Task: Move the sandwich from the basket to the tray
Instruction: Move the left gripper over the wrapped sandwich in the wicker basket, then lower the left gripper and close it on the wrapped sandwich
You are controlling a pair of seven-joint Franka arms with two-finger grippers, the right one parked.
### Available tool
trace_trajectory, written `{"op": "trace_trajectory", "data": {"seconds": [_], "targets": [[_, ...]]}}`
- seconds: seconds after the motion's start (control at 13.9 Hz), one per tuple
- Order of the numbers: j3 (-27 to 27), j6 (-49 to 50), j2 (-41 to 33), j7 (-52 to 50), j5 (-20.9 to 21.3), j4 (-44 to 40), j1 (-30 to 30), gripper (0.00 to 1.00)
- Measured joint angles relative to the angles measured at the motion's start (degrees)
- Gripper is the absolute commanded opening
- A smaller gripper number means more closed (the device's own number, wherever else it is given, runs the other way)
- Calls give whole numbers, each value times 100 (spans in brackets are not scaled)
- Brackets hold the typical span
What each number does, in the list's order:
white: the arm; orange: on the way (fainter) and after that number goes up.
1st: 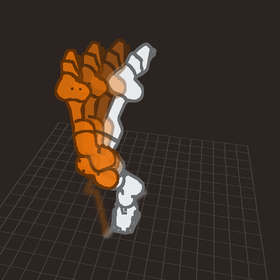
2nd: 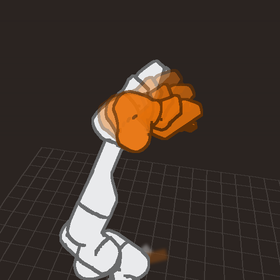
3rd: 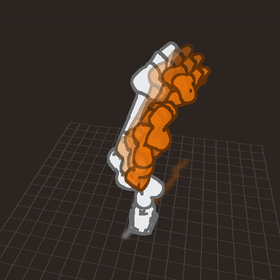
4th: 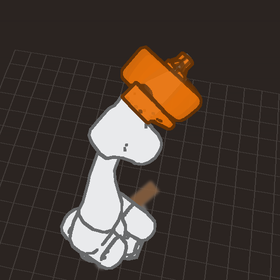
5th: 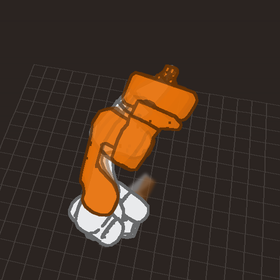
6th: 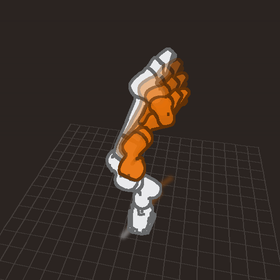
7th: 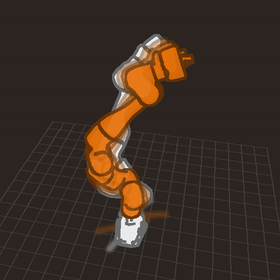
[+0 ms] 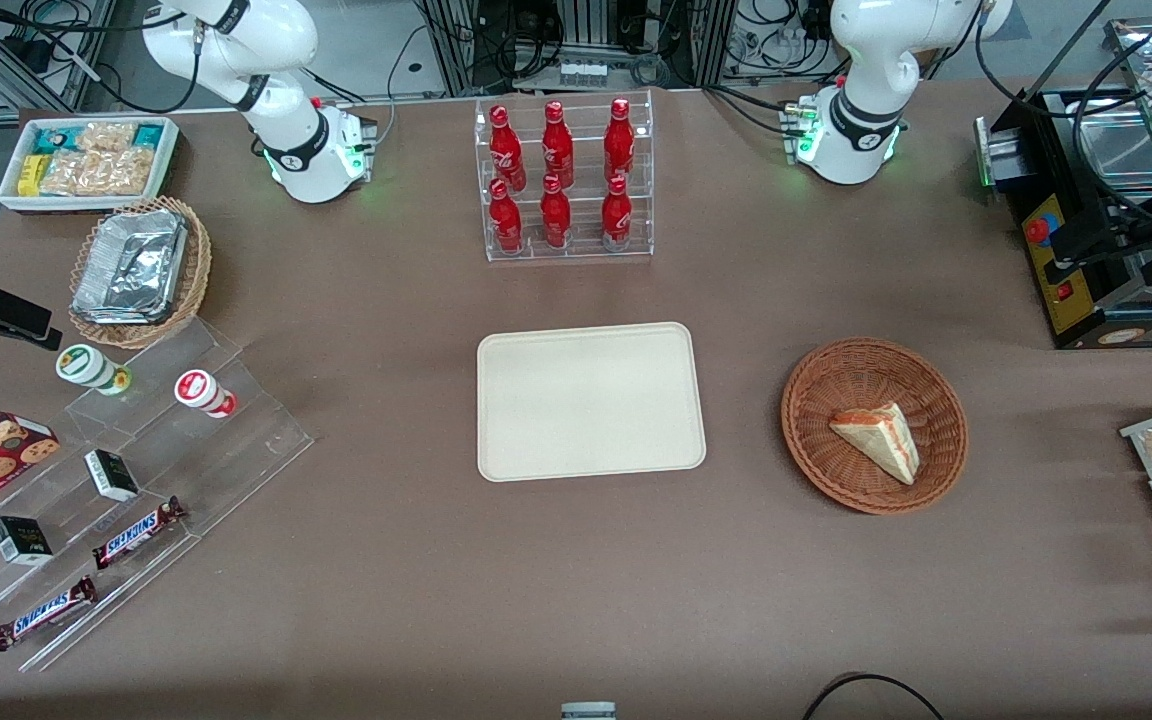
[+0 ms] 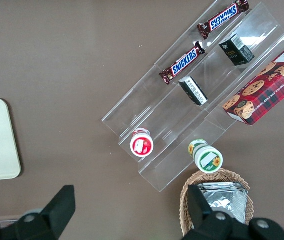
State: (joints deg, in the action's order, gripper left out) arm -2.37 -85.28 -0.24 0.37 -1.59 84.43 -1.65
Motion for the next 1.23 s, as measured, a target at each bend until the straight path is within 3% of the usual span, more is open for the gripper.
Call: {"op": "trace_trajectory", "data": {"seconds": [0.36, 0.58, 1.23], "targets": [[23, -63, -11, 0, 144, 209, 6, 100], [16, -1015, -4, -300, 202, 1163, 42, 100], [-190, -4760, 174, -3745, 201, 3930, 238, 100]]}}
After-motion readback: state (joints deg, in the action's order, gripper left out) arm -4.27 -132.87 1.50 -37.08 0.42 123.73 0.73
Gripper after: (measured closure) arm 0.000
